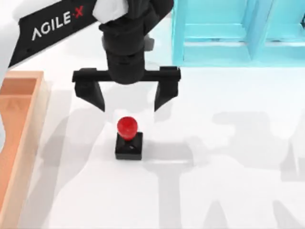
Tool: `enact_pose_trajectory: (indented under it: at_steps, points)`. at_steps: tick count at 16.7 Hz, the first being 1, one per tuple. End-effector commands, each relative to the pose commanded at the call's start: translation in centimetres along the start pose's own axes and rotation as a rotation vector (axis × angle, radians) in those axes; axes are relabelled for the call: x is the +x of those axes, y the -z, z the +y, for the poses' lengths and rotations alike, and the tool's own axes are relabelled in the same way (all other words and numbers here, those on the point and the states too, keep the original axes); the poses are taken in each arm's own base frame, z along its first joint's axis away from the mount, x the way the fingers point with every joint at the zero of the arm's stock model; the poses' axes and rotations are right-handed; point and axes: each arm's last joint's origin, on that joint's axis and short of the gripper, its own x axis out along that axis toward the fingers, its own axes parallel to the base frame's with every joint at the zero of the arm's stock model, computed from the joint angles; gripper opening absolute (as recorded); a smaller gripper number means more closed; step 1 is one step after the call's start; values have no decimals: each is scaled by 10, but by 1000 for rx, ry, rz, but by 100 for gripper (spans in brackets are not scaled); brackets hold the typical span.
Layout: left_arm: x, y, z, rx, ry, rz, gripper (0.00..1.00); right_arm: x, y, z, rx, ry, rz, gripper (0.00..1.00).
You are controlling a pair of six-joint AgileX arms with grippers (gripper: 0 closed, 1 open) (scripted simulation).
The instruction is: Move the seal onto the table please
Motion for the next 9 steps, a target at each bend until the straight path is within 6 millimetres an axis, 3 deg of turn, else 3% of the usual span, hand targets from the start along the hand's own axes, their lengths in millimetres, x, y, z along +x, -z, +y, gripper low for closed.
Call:
enact_pose_trajectory:
  at_steps: [5,9]
  points:
    - [-57,8,6,3,3,-5,100,0,0,0,0,0,0,100]
    - [-71,11,9,3,6,-9,100,0,0,0,0,0,0,100]
